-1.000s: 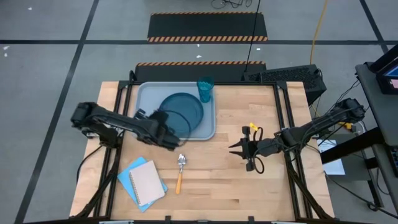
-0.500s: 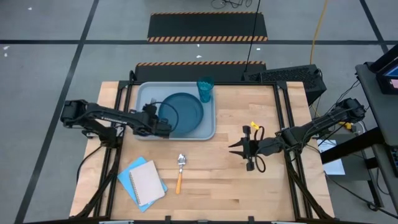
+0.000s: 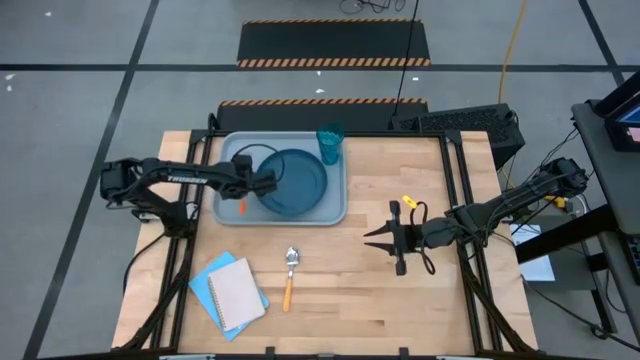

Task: Pick and place plate/cup/fork/spoon on tray
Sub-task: Put the orange fork on the light blue tray to the left of the blue plate

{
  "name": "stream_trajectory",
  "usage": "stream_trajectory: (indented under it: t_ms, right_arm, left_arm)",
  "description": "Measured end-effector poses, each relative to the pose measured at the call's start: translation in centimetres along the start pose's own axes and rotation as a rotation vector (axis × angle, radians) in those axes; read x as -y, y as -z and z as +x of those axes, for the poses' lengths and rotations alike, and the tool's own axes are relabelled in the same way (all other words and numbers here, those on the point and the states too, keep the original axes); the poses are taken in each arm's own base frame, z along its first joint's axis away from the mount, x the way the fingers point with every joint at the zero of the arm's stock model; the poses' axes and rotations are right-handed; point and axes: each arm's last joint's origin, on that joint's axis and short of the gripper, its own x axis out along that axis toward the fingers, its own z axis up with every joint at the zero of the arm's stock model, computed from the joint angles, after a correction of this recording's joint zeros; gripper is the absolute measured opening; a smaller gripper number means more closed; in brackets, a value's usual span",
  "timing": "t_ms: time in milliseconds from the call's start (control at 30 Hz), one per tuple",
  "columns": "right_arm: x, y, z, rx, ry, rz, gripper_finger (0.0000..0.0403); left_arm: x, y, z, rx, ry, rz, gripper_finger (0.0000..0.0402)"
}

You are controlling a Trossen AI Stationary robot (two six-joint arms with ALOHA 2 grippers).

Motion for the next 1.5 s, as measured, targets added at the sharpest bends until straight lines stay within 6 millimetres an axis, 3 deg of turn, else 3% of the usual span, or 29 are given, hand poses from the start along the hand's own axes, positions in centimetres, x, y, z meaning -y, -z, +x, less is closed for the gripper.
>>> stream_trajectory:
  t_ms: [600,1100,1500]
  right_arm:
    - [0.1,-0.1,0.0,0.009,0.006,-0.255,0.0080]
    - [0.1,-0.7,0.0,0.066,0.025,-0.344,0.0080]
    - [1.4,-1.1,0.3,0.093,0.088,-0.315,0.0080]
  left_arm:
    - [-0.1,-1.2,1.2,-0.038,0.010,-0.020,0.0026]
    - [-0.8,1.6,3.6,-0.044,0.080,-0.033,0.0026]
    - [-0.8,1.9,4.1,-0.036,0.121,-0.052,0.0026]
